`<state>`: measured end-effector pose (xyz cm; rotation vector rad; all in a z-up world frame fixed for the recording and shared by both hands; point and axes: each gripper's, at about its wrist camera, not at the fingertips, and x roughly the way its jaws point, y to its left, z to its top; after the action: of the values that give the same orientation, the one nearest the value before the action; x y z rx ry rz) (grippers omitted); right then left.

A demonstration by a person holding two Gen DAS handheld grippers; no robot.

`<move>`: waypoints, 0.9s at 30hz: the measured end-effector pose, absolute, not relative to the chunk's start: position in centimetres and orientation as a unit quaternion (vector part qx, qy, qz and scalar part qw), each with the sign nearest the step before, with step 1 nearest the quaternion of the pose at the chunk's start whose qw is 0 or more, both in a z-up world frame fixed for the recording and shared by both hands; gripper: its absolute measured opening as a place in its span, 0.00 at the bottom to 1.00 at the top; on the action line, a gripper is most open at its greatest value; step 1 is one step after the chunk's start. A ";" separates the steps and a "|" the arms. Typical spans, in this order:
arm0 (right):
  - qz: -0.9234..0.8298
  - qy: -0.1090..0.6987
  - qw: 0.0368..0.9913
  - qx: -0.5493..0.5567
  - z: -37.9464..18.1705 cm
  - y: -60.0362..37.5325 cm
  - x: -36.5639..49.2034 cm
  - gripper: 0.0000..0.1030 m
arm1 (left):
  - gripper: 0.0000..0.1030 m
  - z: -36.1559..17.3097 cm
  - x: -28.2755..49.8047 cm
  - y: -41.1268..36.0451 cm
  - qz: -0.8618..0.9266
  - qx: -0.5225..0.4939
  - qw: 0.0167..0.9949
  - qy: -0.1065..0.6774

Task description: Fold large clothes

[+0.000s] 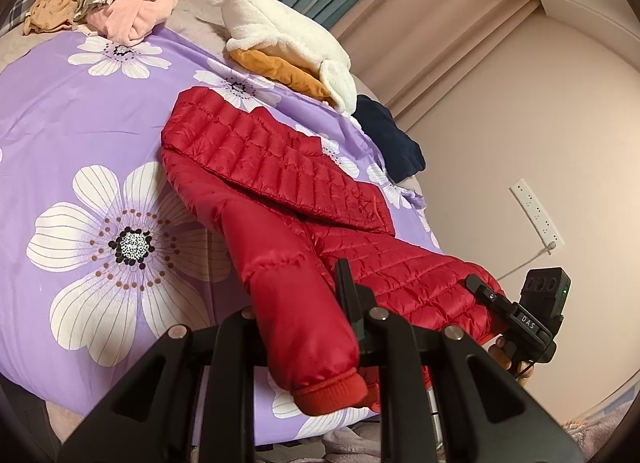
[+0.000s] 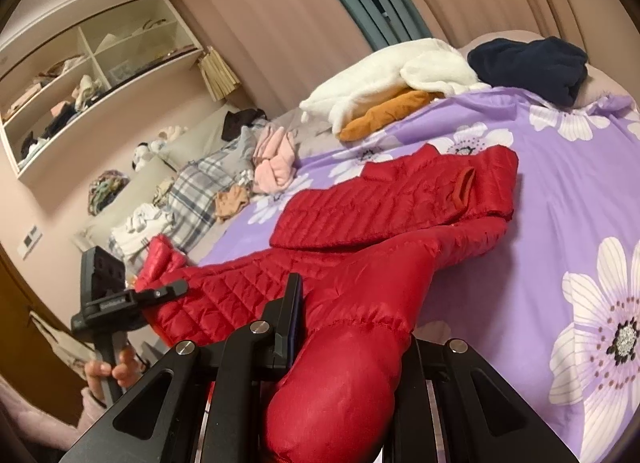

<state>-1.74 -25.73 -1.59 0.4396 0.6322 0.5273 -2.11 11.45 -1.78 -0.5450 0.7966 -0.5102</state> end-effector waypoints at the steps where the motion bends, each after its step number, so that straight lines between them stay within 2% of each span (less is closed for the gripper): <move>1: 0.256 0.304 0.893 0.212 -1.6 -25.8 -1.6 0.20 | 0.17 -1.7 -2.2 11.5 -0.243 -0.259 0.855 0.378; 27: 0.295 0.259 0.897 0.203 1.7 -25.9 -2.4 0.20 | 0.17 2.1 -4.6 11.7 -0.268 -0.238 0.871 0.336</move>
<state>-2.36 -25.92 1.71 0.4214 0.5355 0.6103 -4.60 11.66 2.08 -0.4966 0.7023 -0.5601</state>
